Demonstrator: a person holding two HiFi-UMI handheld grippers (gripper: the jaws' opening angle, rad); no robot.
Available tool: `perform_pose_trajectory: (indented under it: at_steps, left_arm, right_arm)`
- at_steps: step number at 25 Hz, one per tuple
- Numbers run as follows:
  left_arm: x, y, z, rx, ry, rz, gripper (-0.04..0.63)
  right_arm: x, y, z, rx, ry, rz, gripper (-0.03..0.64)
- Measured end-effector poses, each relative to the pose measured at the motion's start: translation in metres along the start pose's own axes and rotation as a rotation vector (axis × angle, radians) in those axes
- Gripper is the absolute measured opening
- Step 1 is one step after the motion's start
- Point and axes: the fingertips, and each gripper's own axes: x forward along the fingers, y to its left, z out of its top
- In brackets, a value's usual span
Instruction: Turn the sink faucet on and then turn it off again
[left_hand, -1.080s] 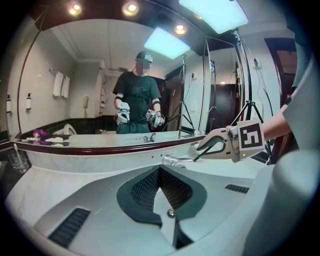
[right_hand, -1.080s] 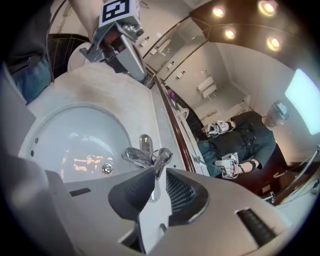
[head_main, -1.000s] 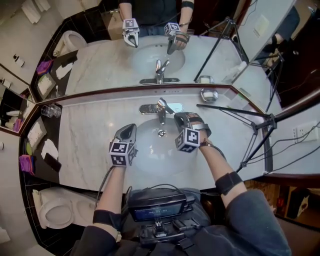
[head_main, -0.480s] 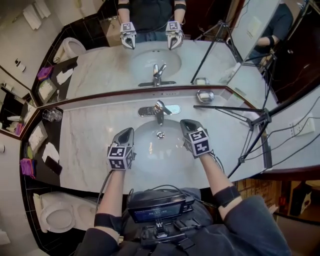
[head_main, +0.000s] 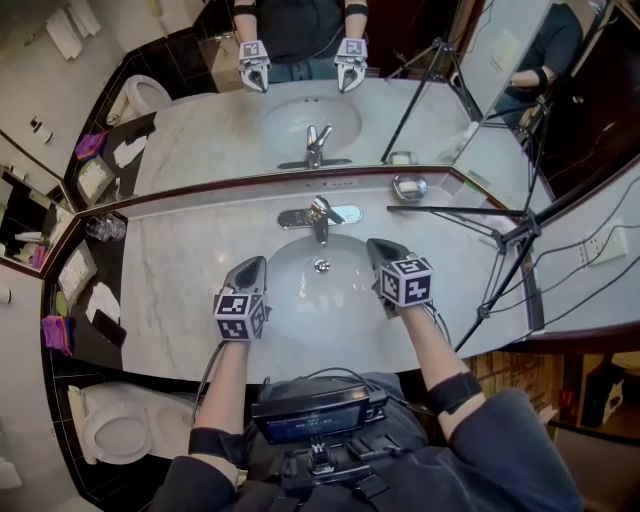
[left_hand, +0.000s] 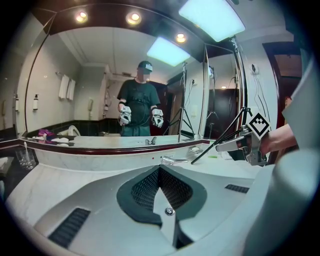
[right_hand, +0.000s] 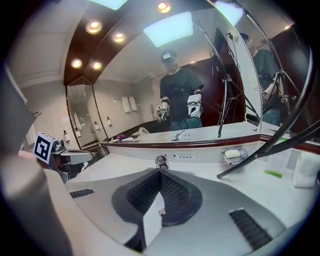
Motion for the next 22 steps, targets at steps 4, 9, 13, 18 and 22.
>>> perform_pose_trajectory:
  at_steps: [4,9,13,18,22]
  left_arm:
    - [-0.0017,0.0027,-0.0018,0.000,0.004,0.000,0.000]
    - [0.0004,-0.0001,-0.0052,-0.007,0.008,-0.010,0.000]
    - [-0.0007,-0.0021,-0.0044,-0.008,0.007,-0.018,0.000]
    - [-0.0032,-0.0007,-0.0052,-0.004,0.010,-0.018,0.000]
    - [-0.0056,0.0027,-0.0076,-0.004,0.015,-0.012,0.000]
  right_arm:
    - [-0.0014,0.0011,-0.0033,-0.005,0.005,-0.005,0.013]
    - [-0.0043,-0.0006,-0.0079,-0.020,0.010,-0.020,0.013]
    - [-0.0059,0.0022,-0.0074,-0.017,0.007,-0.024,0.013]
    - [-0.0056,0.0042,-0.0093,-0.037,0.013,-0.029,0.012]
    - [-0.0050,0.0058,-0.0088,-0.041,0.013,-0.026,0.013]
